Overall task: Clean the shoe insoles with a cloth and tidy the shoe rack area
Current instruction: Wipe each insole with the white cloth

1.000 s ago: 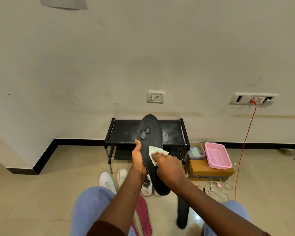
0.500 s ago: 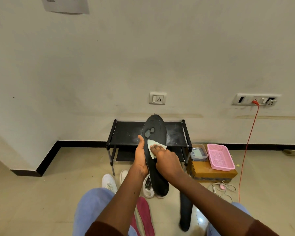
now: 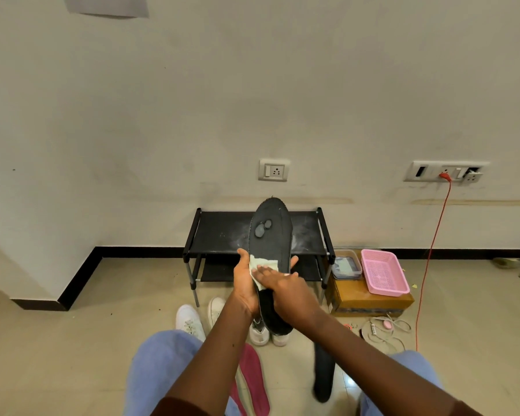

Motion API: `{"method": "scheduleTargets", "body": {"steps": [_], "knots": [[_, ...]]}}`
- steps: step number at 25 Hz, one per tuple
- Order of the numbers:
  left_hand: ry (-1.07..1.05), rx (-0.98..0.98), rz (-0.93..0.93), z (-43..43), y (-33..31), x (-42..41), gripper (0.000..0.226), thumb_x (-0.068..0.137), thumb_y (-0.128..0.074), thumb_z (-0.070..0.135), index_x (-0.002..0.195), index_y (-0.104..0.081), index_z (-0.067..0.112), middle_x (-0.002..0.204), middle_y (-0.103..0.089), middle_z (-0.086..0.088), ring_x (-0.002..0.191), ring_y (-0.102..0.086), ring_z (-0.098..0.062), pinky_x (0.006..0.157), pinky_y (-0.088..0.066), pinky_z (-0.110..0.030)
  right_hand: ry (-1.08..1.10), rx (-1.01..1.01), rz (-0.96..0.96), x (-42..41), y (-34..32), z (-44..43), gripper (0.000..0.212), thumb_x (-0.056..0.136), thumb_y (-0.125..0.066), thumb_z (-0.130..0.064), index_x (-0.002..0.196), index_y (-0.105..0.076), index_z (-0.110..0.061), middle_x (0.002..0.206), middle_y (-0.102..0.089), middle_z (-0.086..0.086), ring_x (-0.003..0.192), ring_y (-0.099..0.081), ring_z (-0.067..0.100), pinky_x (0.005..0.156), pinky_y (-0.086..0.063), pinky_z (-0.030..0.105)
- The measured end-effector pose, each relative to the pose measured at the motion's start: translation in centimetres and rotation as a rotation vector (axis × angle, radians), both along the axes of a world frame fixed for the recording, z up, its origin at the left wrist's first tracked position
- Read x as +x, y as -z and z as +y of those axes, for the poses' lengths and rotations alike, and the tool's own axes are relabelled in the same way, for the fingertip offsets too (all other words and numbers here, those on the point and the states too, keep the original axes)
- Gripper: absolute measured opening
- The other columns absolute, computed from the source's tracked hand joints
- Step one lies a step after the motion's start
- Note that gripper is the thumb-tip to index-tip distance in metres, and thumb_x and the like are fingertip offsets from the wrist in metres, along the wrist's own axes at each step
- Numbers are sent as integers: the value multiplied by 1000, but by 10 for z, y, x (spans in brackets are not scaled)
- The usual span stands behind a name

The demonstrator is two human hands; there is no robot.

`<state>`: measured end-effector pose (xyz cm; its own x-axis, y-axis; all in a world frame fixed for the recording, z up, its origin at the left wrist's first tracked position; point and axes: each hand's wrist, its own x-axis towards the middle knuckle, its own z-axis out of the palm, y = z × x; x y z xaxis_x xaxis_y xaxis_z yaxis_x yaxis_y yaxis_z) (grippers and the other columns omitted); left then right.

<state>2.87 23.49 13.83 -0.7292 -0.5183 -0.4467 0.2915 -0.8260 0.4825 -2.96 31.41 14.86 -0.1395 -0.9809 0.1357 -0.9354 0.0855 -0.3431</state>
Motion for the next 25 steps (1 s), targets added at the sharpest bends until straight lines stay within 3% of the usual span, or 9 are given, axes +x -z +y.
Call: {"method": "scheduleTargets", "body": {"steps": [3, 6, 9, 11, 14, 16, 21, 25], "knots": [[-10, 85, 137, -10, 7, -1, 83, 86, -25, 73, 133, -50, 9, 130, -56, -19, 106, -62, -36, 83, -52, -45, -78, -200, 25, 7, 13, 23, 49, 66, -63, -3, 114, -66, -14, 114, -67, 5, 104, -64, 16, 83, -55, 33], [8, 57, 172, -14, 15, -1, 86, 85, -27, 74, 138, -45, 10, 141, -46, -19, 114, -57, -34, 83, -53, -43, -84, -210, 42, 15, 19, 40, 46, 57, -64, -8, 102, -71, -17, 101, -72, 1, 91, -69, 12, 73, -55, 23], [20, 72, 175, -14, 11, 0, 86, 84, -30, 74, 140, -43, 9, 143, -43, -20, 103, -64, -34, 81, -54, -42, -62, -202, 65, 15, 20, 37, 46, 57, -74, -5, 100, -72, -19, 101, -72, -1, 91, -69, 10, 71, -54, 20], [29, 66, 148, -13, 9, 0, 85, 85, -31, 73, 133, -50, 6, 133, -52, -22, 102, -64, -33, 90, -49, -43, 1, -173, 102, 12, 10, 23, 53, 56, -83, -5, 106, -69, -17, 110, -69, 2, 100, -66, 12, 77, -54, 23], [31, -1, 101, -3, 5, 4, 77, 87, -33, 68, 119, -60, 3, 116, -63, -24, 109, -60, -33, 99, -42, -44, 86, -58, 105, 0, -10, -2, 56, 87, -48, 2, 139, -40, -16, 147, -38, 1, 135, -35, 13, 104, -36, 31], [28, -39, 98, 4, 3, 6, 68, 88, -38, 61, 122, -59, 5, 116, -64, -20, 110, -61, -32, 92, -49, -43, 141, 0, 123, -11, -19, -16, 55, 93, -37, -1, 145, -26, -17, 152, -26, 1, 139, -26, 15, 108, -31, 33], [-20, -67, 181, 13, 15, 6, 59, 89, -36, 54, 112, -67, 10, 104, -70, -15, 92, -70, -27, 73, -59, -36, 164, 31, 105, -24, -31, -36, 59, 92, -37, 3, 145, -25, -17, 152, -25, 2, 137, -31, 19, 108, -31, 32], [-37, 44, 242, 4, 22, 2, 67, 86, -38, 62, 93, -74, 6, 97, -69, -15, 87, -70, -27, 76, -57, -39, 47, 4, 92, -12, -24, -18, 56, 91, -41, 2, 142, -34, -22, 151, -30, -2, 138, -29, 13, 111, -25, 30]]}}
